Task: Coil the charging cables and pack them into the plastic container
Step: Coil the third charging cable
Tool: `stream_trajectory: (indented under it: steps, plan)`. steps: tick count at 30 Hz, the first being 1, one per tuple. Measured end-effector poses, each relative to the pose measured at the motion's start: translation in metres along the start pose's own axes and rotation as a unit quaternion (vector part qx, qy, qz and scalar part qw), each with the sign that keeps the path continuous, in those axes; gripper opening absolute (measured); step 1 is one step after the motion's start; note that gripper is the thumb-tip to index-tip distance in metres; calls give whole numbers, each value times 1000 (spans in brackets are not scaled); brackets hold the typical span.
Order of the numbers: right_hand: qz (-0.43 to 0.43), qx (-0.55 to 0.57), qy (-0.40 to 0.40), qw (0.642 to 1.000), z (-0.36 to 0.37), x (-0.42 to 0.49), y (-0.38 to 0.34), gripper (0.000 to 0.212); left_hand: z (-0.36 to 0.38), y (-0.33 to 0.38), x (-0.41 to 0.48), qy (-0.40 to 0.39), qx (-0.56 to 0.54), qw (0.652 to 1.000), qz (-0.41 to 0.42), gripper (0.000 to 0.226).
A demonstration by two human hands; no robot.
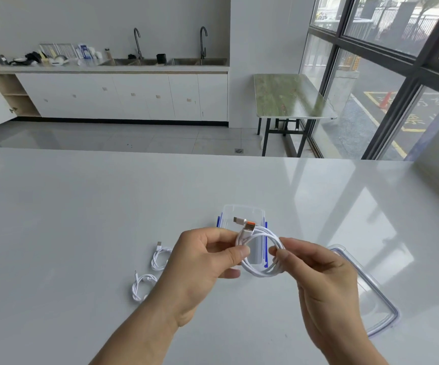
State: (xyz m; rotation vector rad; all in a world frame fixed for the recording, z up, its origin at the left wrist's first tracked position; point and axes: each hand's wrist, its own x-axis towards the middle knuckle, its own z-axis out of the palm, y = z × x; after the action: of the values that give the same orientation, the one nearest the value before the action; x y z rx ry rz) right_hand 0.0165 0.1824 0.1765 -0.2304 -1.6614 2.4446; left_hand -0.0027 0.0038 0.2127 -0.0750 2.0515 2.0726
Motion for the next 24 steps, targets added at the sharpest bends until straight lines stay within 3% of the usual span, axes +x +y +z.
stream_trajectory:
  steps: [7,12,17,21,24]
  plan:
    - [29,-19,6,999,7,-8,7,12,19,-10,-11,65,-28,997,17,21]
    - [81,0,-65,995,1,-1,-5,19,13,-2,-10,30,-34,999,1,23]
    - [136,47,-56,988,-3,5,-4,29,11,1,-8,9,-63,998,-7,24]
    - [110,29,-35,993,-6,8,-3,36,12,-2,-8,-3,-61,998,-17,23]
    - [110,-14,-71,991,-8,9,-8,34,12,-6,-9,-17,-56,998,-34,21]
